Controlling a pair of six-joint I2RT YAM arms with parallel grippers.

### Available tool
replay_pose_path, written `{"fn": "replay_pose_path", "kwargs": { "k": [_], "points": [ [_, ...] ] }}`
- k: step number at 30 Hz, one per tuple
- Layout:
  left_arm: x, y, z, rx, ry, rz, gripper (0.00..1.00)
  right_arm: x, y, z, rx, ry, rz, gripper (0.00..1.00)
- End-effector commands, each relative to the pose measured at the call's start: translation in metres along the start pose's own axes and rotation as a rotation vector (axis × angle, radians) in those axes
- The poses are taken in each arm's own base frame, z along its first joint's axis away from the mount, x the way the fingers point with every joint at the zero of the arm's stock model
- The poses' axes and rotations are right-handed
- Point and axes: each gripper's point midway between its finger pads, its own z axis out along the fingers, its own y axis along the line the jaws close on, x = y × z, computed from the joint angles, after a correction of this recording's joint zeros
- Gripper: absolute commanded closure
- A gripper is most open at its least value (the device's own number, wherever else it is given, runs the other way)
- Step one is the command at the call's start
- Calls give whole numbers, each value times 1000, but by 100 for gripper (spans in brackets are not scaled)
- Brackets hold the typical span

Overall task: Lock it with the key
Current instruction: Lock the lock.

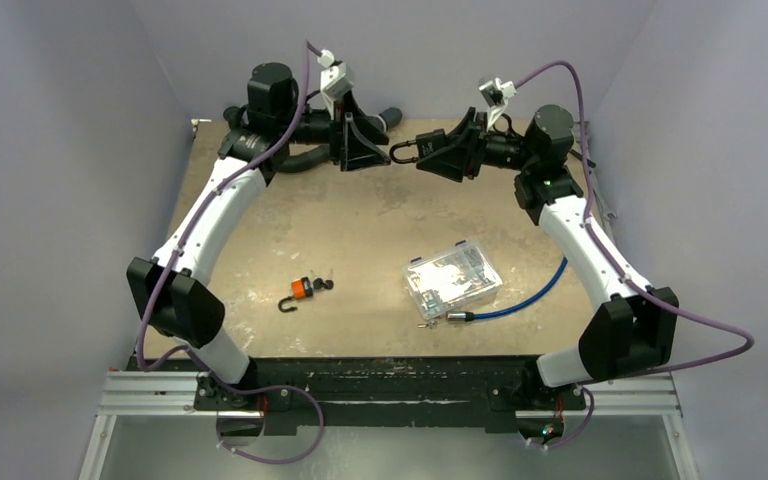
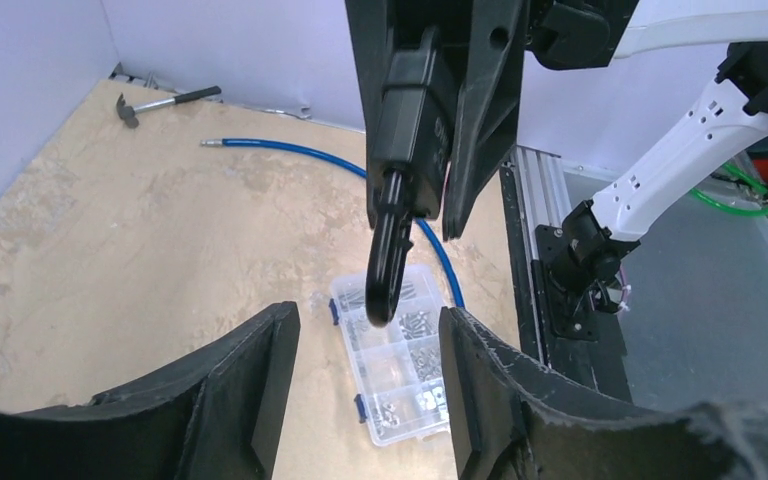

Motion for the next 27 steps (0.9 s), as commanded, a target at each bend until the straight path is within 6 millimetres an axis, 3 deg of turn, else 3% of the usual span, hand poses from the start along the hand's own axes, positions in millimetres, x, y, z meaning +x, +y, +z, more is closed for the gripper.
{"fn": "replay_pose_path", "kwargs": {
  "k": [1,6,11,21,24,27],
  "points": [
    [-18,-14,-8,-24,-82,42,41,-30,24,0,-75,-98,-73,100],
    [-24,-12,-8,-41,-107,71,38,-27,24,0,-83,-90,-68,100],
    [-11,-17,4,7,-51,73,33,-18,22,-1,-82,-52,-80,100],
    [26,-28,21,64,131,139,49,-6,20,-4,-57,17,-134,100],
    [43,-32,27,78,206,183,51,-6,22,-3,-63,27,-145,100],
    [46,-30,29,68,218,184,52,-4,25,-3,-73,34,-153,100]
  ]
}}
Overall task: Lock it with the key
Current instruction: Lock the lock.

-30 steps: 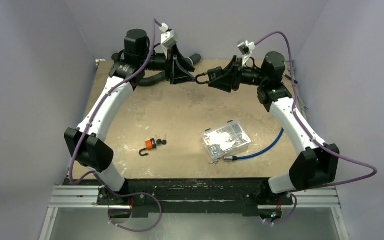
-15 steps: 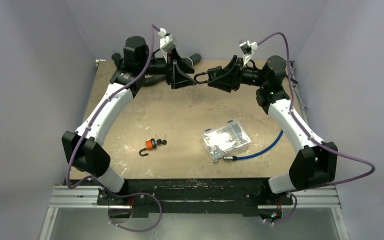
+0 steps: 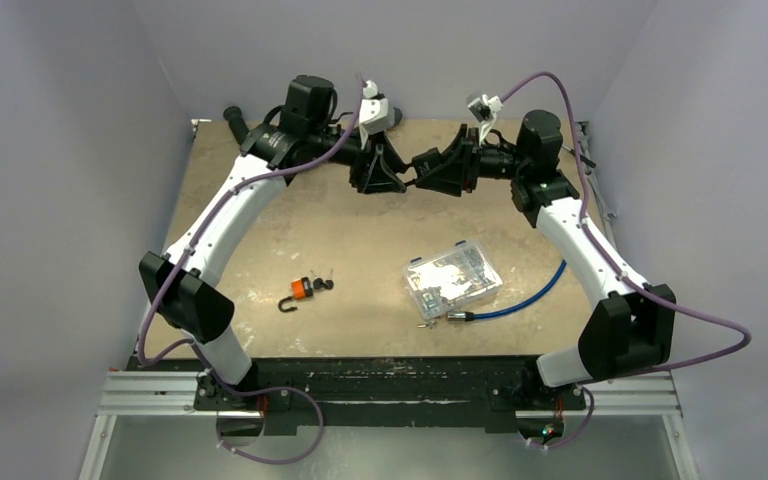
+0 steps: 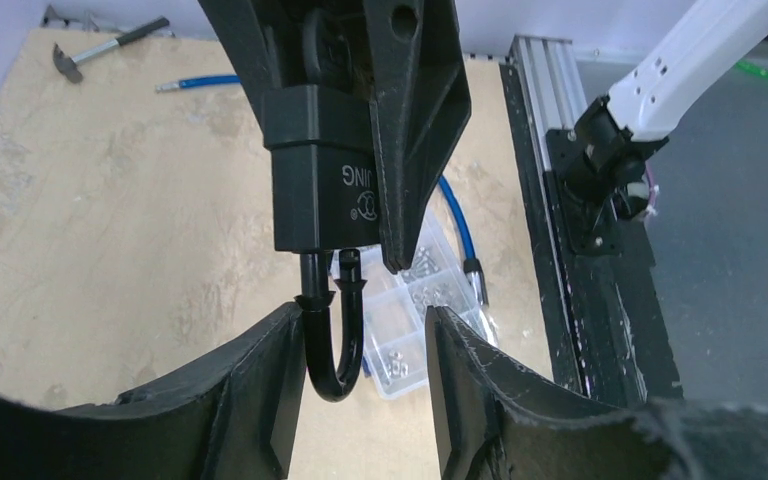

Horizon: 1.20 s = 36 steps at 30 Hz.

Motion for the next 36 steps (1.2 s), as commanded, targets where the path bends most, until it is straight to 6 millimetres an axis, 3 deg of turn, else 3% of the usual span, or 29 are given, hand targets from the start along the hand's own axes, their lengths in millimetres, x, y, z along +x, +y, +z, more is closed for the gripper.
{"fn": "replay_pose_path", "kwargs": {
  "k": [1,9,14,25,27,31,32,33,36],
  "points": [
    [7,-5,1,11,52,61,52,-36,31,-2,-46,-36,-191,100],
    [15,-2,4,4,64,40,51,-29,38,0,-68,-19,-206,100],
    [16,-3,6,12,64,38,62,-29,38,0,-69,-19,-210,100],
    [23,1,10,4,84,35,64,-30,42,2,-83,-24,-212,100],
    [22,1,10,5,82,38,70,-29,42,2,-87,-23,-210,100],
    [20,0,9,3,84,46,100,-26,43,2,-97,-17,-213,100],
    [19,0,7,2,84,54,100,-24,44,2,-107,-11,-217,100],
    [19,-1,6,3,87,59,100,-23,45,1,-116,-3,-223,97],
    [23,-1,1,-2,102,76,100,-10,42,-1,-118,55,-220,70]
  ]
}}
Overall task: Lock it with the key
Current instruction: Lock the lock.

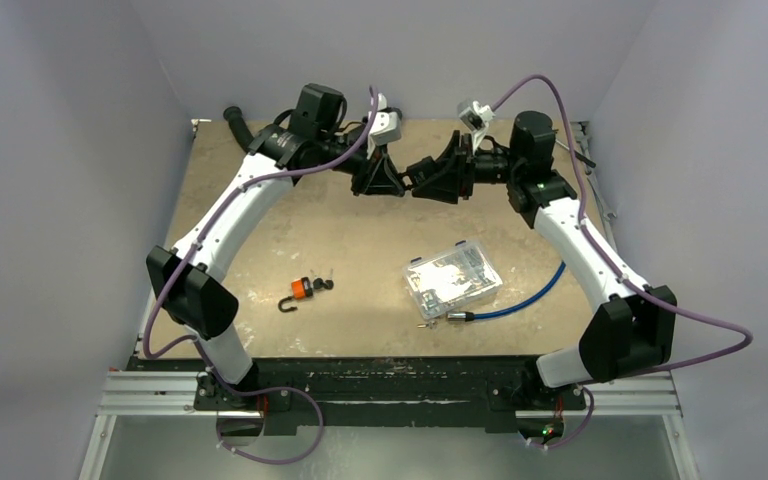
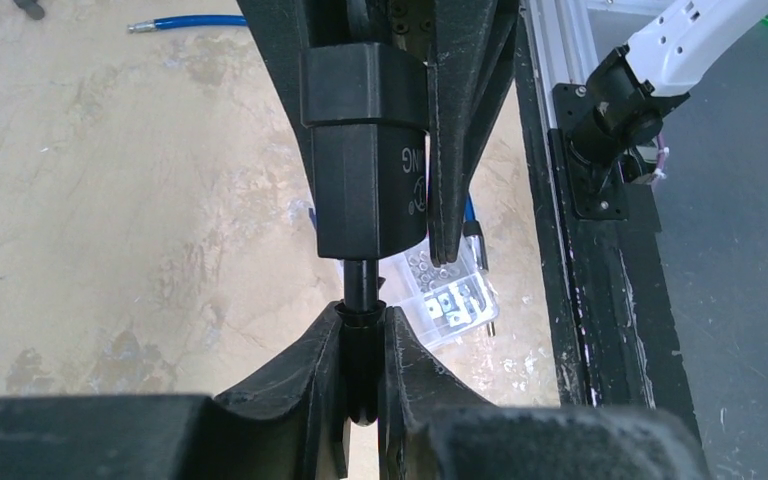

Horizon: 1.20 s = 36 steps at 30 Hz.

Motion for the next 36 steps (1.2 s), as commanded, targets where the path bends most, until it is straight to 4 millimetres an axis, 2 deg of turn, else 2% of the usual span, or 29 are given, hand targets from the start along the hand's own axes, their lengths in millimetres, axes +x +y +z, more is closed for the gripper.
{"fn": "replay_pose_path", "kwargs": {
  "k": [1,2,6,14,20,25,36],
  "points": [
    [-9,-1,-11,-11,-2,95,100,-20,29,-7,-62,31,-162,60],
    [-8,0,-14,-14,0,94,100,-15,27,-9,-55,54,-174,53],
    [-1,0,-18,-6,30,113,100,3,22,-14,-42,136,-185,37],
    [0,1,-18,-13,38,121,100,33,4,-20,0,259,-130,24],
    [-3,3,-14,-23,45,113,100,38,-2,-19,13,311,-133,25],
    [1,1,-6,-7,69,96,100,38,0,-14,11,328,-161,31],
    [6,-3,-1,26,97,93,100,37,4,-12,-2,321,-180,35]
  ]
}}
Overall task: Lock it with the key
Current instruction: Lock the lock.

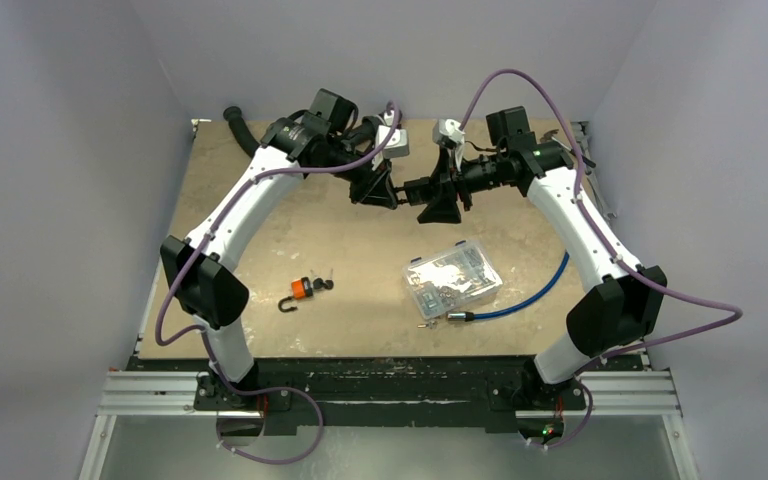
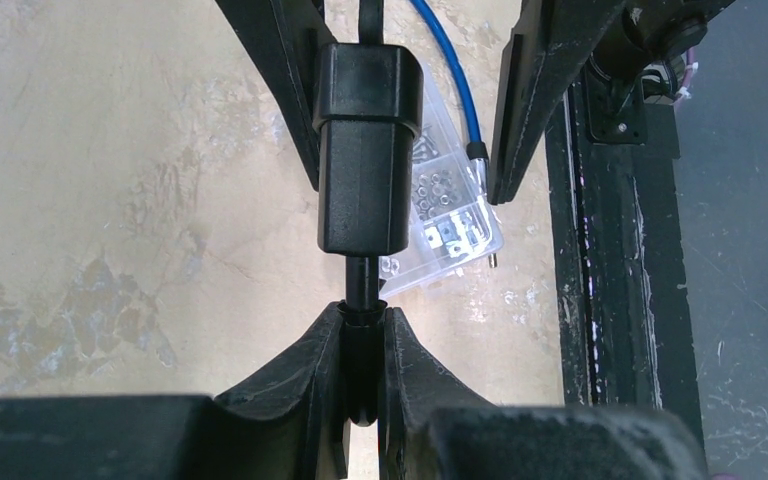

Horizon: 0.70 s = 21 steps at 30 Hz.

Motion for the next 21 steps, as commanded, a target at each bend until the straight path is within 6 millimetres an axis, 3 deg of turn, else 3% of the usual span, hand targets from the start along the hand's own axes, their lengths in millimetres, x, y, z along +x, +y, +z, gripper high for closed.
{"fn": "replay_pose_path", "kwargs": {
  "k": [1,21],
  "points": [
    [-34,-6,-8,7,-79,117,100,-21,10,-8,1,-33,-75,36],
    [-50,-10,0,16,-119,117,100,-25,16,5,-28,-78,-63,52]
  ]
}}
